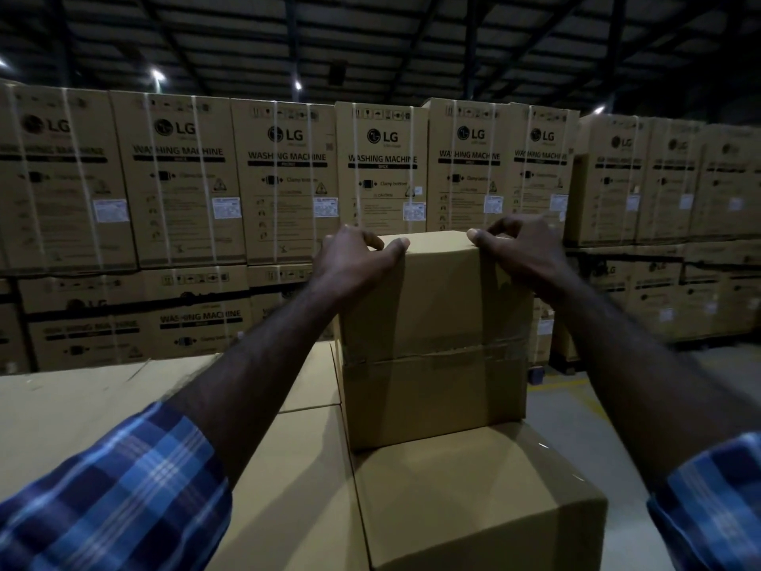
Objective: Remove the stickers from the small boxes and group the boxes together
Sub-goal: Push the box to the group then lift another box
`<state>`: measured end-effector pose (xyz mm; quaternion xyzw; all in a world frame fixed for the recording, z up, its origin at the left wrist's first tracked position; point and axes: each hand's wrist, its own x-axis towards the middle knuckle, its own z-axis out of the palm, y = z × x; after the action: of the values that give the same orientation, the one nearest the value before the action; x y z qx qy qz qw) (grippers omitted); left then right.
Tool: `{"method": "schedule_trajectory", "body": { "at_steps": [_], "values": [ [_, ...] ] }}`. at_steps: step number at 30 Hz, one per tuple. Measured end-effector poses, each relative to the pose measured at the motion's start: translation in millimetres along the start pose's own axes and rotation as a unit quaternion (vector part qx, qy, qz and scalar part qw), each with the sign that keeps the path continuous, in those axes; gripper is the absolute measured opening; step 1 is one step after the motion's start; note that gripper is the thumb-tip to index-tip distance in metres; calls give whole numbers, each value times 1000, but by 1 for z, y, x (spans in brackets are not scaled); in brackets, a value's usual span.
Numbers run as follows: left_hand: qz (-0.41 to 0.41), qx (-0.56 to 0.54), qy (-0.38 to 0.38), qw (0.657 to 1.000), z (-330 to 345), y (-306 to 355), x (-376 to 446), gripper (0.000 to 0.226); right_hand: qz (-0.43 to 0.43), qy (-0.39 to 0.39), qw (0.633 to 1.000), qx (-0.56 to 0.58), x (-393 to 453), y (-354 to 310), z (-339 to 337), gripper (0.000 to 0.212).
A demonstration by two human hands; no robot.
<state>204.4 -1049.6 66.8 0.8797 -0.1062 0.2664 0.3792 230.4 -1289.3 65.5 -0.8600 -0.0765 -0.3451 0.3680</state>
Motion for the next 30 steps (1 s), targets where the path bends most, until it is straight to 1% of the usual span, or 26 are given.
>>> {"method": "schedule_trajectory", "body": {
  "at_steps": [3,6,9,12,15,20,24,26,28,30],
  "values": [
    [12,63,1,998,-1,2,-4,57,-3,7,1000,-15,-2,-1,4,34],
    [35,116,15,992,-2,3,-8,62,-11,24,999,-34,-7,-3,6,38],
    [44,122,21,991,-2,4,-9,60,-17,18,999,-41,-6,-1,7,39],
    [44,122,24,991,-2,7,-10,58,-10,8,999,-41,-4,1,7,47],
    [36,122,26,992,-3,6,-11,59,-4,-1,999,-51,-5,1,8,47],
    [37,145,18,989,-3,3,-14,64,4,-3,996,-90,-10,-2,8,67],
    [47,200,-3,979,-6,4,-24,68,-43,25,980,-191,-22,-16,11,59],
    [58,212,-4,975,-11,7,-31,67,-62,31,972,-226,-33,-31,15,60],
    [68,209,8,976,-20,9,-39,69,-82,27,965,-246,-42,-46,22,65],
    [77,208,23,975,-32,7,-47,69,-102,23,966,-235,-52,-66,27,63]
  ]
}}
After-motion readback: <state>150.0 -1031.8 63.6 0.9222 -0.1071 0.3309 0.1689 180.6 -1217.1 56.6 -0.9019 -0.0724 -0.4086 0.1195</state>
